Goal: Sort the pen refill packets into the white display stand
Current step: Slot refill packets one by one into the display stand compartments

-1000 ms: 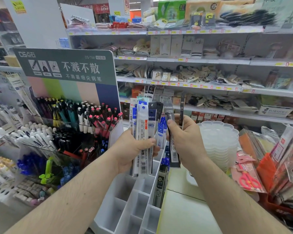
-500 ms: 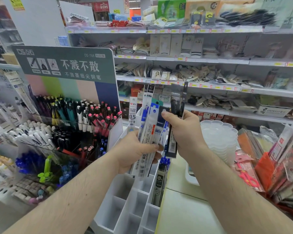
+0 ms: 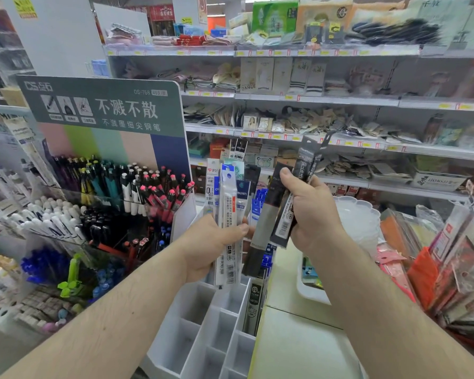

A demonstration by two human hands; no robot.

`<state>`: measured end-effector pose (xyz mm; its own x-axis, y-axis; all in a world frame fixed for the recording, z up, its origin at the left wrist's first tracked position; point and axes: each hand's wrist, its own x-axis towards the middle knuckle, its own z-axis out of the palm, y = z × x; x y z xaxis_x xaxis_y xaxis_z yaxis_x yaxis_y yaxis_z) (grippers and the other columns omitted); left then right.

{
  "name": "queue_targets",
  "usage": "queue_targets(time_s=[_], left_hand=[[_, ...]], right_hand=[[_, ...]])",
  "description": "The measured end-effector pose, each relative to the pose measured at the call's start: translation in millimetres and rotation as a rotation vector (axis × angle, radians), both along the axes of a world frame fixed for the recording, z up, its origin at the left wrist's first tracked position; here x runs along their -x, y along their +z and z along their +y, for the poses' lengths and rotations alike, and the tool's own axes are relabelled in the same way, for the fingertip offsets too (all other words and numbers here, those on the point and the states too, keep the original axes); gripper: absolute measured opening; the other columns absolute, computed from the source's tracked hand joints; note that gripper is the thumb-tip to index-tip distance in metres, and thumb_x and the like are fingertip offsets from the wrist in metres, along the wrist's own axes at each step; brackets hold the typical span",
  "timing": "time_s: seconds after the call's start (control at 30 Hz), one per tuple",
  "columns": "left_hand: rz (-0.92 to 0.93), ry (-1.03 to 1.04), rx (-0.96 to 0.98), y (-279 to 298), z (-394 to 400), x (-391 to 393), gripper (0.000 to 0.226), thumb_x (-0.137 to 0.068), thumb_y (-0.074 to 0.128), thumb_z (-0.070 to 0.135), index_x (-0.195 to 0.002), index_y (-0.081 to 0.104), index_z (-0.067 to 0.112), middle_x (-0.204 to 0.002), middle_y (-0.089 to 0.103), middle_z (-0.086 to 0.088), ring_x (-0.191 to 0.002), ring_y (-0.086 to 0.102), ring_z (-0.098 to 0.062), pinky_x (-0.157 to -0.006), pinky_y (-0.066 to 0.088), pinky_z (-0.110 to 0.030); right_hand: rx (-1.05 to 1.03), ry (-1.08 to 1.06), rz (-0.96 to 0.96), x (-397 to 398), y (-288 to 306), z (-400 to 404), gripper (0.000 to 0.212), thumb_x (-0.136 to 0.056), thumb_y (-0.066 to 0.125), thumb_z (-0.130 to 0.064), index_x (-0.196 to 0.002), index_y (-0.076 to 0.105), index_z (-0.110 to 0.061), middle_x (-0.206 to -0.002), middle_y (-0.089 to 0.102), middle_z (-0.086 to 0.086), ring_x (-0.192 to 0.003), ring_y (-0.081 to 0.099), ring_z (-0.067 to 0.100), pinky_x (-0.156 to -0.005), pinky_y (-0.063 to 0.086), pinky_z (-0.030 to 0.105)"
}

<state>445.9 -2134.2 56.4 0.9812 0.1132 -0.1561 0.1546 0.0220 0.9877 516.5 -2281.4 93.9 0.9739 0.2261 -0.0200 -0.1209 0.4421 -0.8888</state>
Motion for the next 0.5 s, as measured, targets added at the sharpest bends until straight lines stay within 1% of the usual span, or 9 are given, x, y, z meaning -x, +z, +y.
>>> queue_targets(time_s=[0.07, 0.13, 0.17, 0.23, 0.3, 0.37, 0.4, 0.43, 0.5], left_hand=[[-0.016, -0.035, -0.020, -2.7, -0.2, -0.5, 0.006, -0.093, 0.063, 0.009, -0.097, 0.066, 0.014, -0.087, 0.075, 0.004, -0.090, 0.070, -0.012, -0.079, 0.054, -0.027], [-0.028, -0.045, -0.033, -4.6, 0.0, -1.0, 0.012, -0.088, 0.067, -0.001, -0.087, 0.063, 0.011, -0.072, 0.071, 0.009, -0.075, 0.068, -0.004, -0.069, 0.053, -0.018], [-0.027, -0.042, -0.041, -4.4, -0.5, -0.5, 0.017, -0.086, 0.068, -0.006, -0.084, 0.062, 0.010, -0.068, 0.069, 0.010, -0.070, 0.067, -0.002, -0.067, 0.053, -0.016], [-0.031, -0.036, -0.072, -5.1, -0.3, -0.2, 0.021, -0.083, 0.070, -0.008, -0.081, 0.062, 0.011, -0.070, 0.070, 0.008, -0.074, 0.068, -0.007, -0.073, 0.054, -0.021], [-0.039, -0.001, -0.083, -6.1, 1.3, -1.2, 0.021, -0.082, 0.071, -0.007, -0.083, 0.063, 0.012, -0.078, 0.071, 0.001, -0.083, 0.069, -0.015, -0.081, 0.055, -0.030], [-0.049, 0.065, -0.072, -6.8, 2.9, -3.7, 0.019, -0.082, 0.072, -0.006, -0.089, 0.065, 0.011, -0.085, 0.072, -0.004, -0.088, 0.070, -0.019, -0.082, 0.056, -0.033], [-0.058, 0.098, -0.064, -7.1, 2.7, -4.9, 0.020, -0.082, 0.072, -0.005, -0.092, 0.066, 0.011, -0.086, 0.072, -0.004, -0.087, 0.071, -0.018, -0.080, 0.056, -0.031], [-0.068, 0.120, -0.065, -7.1, 1.9, -5.6, 0.020, -0.082, 0.072, -0.005, -0.092, 0.067, 0.011, -0.085, 0.073, -0.001, -0.085, 0.071, -0.014, -0.076, 0.055, -0.026], [-0.088, 0.134, -0.110, -7.7, -0.7, -6.1, 0.020, -0.082, 0.072, -0.005, -0.090, 0.068, 0.014, -0.080, 0.072, 0.003, -0.080, 0.070, -0.009, -0.072, 0.053, -0.020]], right_hand=[[0.016, 0.011, 0.007, 1.0, -2.9, 4.7, 0.011, -0.098, 0.061, -0.016, -0.087, 0.060, -0.016, -0.078, 0.074, 0.005, -0.069, 0.072, 0.023, -0.063, 0.060, 0.045], [0.029, 0.015, 0.017, 2.0, -5.0, 8.8, 0.006, -0.098, 0.062, -0.017, -0.092, 0.061, -0.015, -0.082, 0.075, 0.008, -0.073, 0.074, 0.025, -0.067, 0.060, 0.048], [0.040, 0.010, 0.019, 2.3, -6.0, 9.8, 0.005, -0.098, 0.062, -0.017, -0.094, 0.061, -0.014, -0.082, 0.076, 0.008, -0.074, 0.074, 0.026, -0.069, 0.060, 0.049], [0.076, -0.043, 0.015, 0.1, -9.3, 8.7, 0.006, -0.098, 0.063, -0.018, -0.092, 0.062, -0.015, -0.078, 0.075, 0.005, -0.075, 0.074, 0.027, -0.070, 0.060, 0.050], [0.142, -0.138, -0.014, -2.6, -13.3, 4.1, 0.011, -0.097, 0.063, -0.017, -0.087, 0.064, -0.018, -0.067, 0.071, 0.000, -0.074, 0.071, 0.027, -0.071, 0.059, 0.046], [0.254, -0.195, -0.084, -0.6, -19.2, -0.6, 0.009, -0.097, 0.063, -0.017, -0.089, 0.067, -0.019, -0.060, 0.063, -0.004, -0.064, 0.062, 0.019, -0.063, 0.052, 0.033], [0.314, -0.190, -0.112, 2.3, -23.2, -1.3, 0.007, -0.097, 0.063, -0.018, -0.091, 0.068, -0.019, -0.060, 0.059, -0.005, -0.061, 0.054, 0.015, -0.058, 0.046, 0.027], [0.369, -0.166, -0.124, 6.4, -26.7, -0.8, 0.006, -0.096, 0.064, -0.021, -0.092, 0.069, -0.019, -0.061, 0.056, -0.006, -0.060, 0.049, 0.012, -0.058, 0.042, 0.026], [0.432, -0.083, -0.103, 15.9, -30.8, 2.7, 0.011, -0.097, 0.062, -0.023, -0.091, 0.069, -0.017, -0.061, 0.054, -0.006, -0.063, 0.048, 0.013, -0.062, 0.042, 0.030]])
